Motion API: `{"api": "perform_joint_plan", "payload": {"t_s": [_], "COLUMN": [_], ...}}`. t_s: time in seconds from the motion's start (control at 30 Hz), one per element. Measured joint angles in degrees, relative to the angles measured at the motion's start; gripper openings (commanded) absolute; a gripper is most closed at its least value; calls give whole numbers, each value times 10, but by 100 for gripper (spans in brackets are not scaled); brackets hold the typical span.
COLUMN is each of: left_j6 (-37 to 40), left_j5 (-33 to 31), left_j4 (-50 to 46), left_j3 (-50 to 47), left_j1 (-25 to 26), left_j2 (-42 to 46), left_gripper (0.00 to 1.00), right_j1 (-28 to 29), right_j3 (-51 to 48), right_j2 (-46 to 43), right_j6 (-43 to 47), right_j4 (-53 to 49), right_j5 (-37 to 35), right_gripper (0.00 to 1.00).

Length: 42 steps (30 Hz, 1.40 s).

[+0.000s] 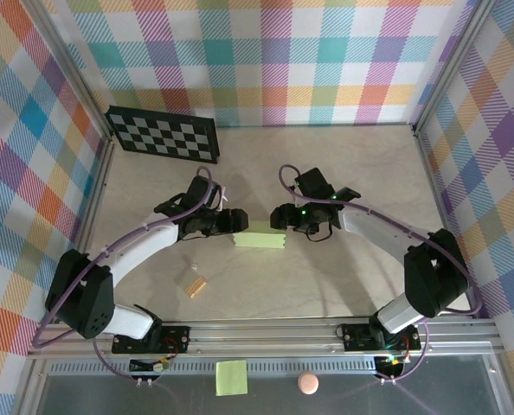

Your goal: Fold the paper box

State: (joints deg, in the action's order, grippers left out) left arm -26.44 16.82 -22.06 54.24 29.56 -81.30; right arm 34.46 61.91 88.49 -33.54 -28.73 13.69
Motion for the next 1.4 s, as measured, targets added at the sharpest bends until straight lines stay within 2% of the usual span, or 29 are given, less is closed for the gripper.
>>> {"api": "perform_joint_plan", "payload": {"t_s": [0.43,0.7,0.93,1.17,1.4], "left_j6": [-16,17,69,80,50], "left_j5": [54,6,-37,-38,-23], "left_j4": [27,15,73,165,212], "left_j3": [12,107,141,74,-34], "left_j1": [-8,-25,-29,-28,-7], "left_j2": [-44,-91,-131,-141,-101], "left_gripper": [68,67,67,67,67], "right_j1": [-8,-14,-17,-16,1], "right_j3": [7,94,118,88,-16], "right_j2": [21,59,115,125,94], "right_j6": [-19,31,108,125,74], "right_j4": [26,23,65,103,148], "right_j5": [41,-12,-76,-83,-44], "right_gripper": [62,61,61,65,67]}}
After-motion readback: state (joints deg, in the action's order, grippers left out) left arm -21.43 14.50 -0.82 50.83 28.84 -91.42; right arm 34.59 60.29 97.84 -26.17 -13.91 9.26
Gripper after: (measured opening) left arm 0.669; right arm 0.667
